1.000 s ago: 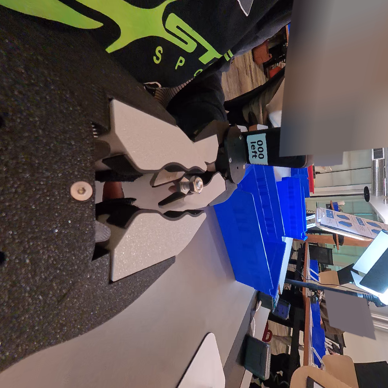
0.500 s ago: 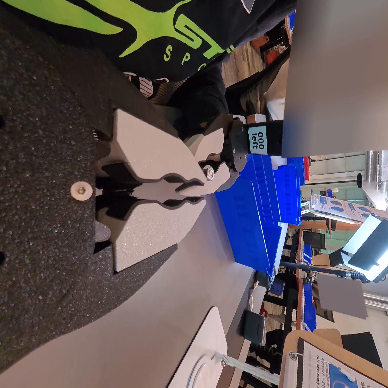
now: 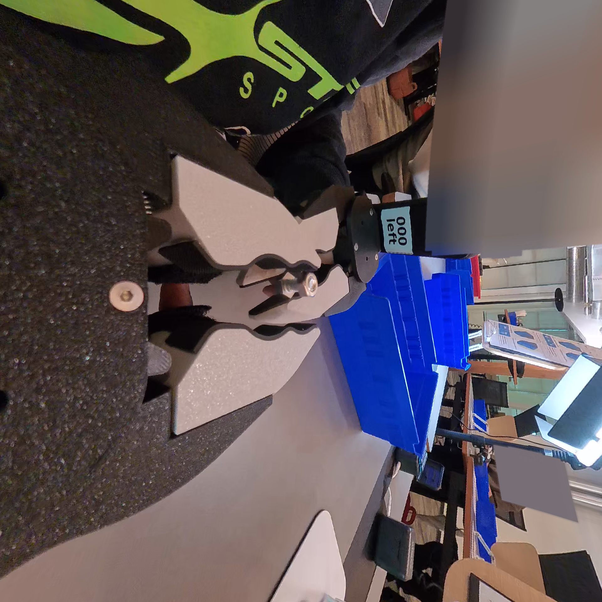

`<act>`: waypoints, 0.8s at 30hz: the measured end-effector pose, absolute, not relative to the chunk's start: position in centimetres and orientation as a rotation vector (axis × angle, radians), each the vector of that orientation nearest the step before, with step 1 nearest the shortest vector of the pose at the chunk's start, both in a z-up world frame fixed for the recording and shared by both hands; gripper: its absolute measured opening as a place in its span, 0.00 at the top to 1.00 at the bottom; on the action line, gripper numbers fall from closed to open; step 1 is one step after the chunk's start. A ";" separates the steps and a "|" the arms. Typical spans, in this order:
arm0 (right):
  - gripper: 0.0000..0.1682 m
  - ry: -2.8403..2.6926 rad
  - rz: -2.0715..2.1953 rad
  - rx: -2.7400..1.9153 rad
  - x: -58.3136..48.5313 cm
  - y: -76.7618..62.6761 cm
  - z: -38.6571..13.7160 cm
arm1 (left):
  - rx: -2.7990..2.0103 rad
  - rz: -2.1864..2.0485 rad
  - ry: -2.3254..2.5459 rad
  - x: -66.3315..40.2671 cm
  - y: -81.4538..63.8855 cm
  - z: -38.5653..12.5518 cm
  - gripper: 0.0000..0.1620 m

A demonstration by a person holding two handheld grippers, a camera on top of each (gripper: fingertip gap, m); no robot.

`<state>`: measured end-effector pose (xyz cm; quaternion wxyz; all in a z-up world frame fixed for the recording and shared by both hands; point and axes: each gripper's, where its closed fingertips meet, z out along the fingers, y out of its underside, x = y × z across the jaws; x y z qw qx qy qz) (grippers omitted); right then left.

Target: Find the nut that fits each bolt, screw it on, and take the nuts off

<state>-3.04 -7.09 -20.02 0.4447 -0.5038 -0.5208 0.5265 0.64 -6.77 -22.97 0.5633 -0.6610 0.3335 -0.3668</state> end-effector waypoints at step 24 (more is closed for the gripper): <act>0.80 -1.312 1.305 -1.232 -3.3 -7.5 -19.9 | -1.556 -0.862 0.791 0.6 -6.8 -23.0 0.91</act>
